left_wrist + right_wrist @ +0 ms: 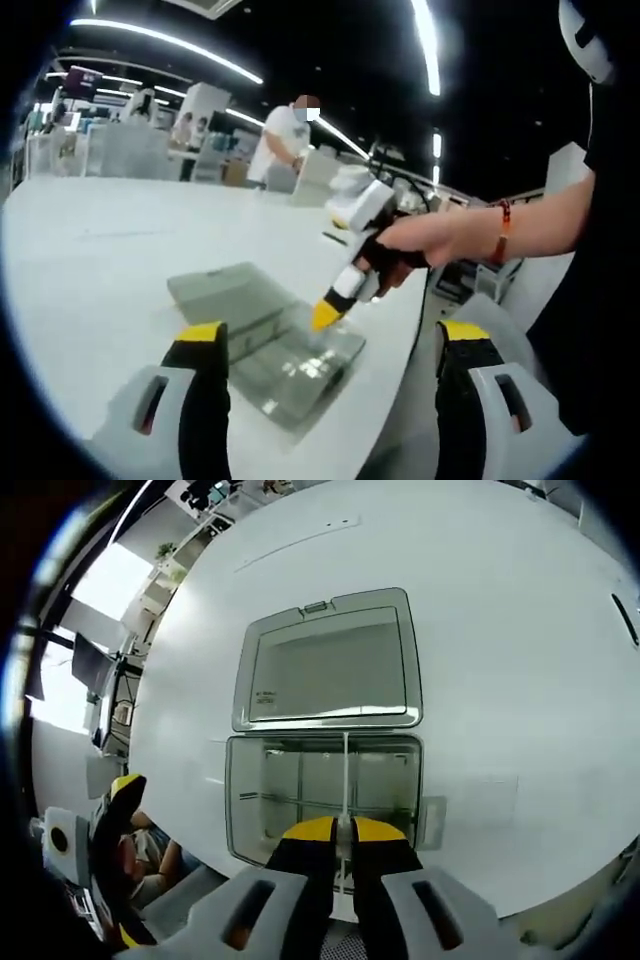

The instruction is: Insert the divider into the dual guide fixture by aligning both edges with the guide slots and pushing it downward to the bottom, including one-sided entry, uneven engagement, binding, and posture correction.

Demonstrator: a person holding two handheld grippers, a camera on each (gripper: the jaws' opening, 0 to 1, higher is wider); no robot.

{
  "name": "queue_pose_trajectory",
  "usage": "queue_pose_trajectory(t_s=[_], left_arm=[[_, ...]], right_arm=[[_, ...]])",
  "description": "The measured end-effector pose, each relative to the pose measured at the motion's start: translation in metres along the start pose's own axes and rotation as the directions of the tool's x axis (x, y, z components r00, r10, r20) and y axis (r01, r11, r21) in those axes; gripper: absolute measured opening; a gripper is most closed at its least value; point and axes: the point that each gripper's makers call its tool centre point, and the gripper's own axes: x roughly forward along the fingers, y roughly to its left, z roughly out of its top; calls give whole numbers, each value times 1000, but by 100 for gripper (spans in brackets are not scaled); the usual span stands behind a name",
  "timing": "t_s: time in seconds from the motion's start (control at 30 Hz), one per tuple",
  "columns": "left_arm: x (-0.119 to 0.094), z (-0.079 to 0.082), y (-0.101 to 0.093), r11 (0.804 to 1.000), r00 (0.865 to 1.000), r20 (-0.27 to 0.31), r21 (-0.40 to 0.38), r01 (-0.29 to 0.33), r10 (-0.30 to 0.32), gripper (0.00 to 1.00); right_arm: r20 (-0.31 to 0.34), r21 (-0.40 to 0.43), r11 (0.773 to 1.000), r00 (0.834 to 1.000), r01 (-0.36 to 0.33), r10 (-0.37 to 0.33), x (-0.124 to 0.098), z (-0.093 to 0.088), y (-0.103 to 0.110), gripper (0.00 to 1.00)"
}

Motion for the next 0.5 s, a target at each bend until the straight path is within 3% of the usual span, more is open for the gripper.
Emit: queue_pose_trajectory(t_s=[0.5], left_arm=[[1,3,-1,1000,1000,3,5,6,-6,83]], right_arm=[[19,-7,1000,1000,18,-18,1,0,-2,0]])
